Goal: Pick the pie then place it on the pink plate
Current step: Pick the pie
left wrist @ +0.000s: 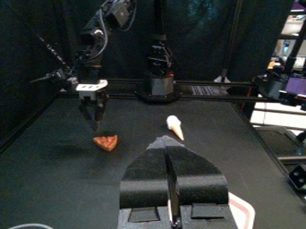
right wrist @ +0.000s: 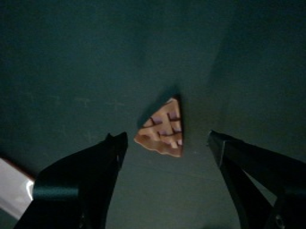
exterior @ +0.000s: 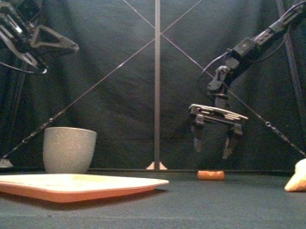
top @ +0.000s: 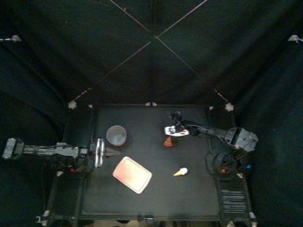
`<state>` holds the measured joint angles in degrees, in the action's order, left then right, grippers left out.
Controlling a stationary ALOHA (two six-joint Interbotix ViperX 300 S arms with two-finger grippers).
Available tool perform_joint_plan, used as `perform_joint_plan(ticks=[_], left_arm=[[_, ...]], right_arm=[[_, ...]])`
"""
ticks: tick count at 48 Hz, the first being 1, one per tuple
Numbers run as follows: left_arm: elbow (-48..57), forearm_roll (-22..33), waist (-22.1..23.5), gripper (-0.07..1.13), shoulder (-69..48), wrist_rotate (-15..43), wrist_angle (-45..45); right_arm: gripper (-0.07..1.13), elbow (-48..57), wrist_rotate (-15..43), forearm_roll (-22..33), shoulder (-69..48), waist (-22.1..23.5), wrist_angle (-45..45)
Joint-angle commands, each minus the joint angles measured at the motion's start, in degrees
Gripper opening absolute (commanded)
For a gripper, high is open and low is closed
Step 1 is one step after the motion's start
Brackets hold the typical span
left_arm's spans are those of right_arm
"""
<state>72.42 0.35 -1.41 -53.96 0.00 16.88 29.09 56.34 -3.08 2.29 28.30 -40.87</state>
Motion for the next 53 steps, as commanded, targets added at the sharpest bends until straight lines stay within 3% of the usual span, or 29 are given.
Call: perform_joint_plan(ticks=[1, 6, 53], left_arm=[[-0.9, 0.0, 0.0, 0.06, 0.3, 0.1, 0.5], [-0.8, 0.0, -0.1, 0.06, 0.3, 0.1, 0.5], [0.0, -0.2, 0.1, 0.06, -0.7, 0.2, 1.1]], right_arm=[[1.03, -0.2, 11.2, 7.6, 0.5, -3.7, 2.9], [1.03, -0.4, 16.2, 9.8, 2.2, -5.2, 4.0], [1.03, -4.2, 16.1, 5.5, 9.5, -2.9, -0.7]])
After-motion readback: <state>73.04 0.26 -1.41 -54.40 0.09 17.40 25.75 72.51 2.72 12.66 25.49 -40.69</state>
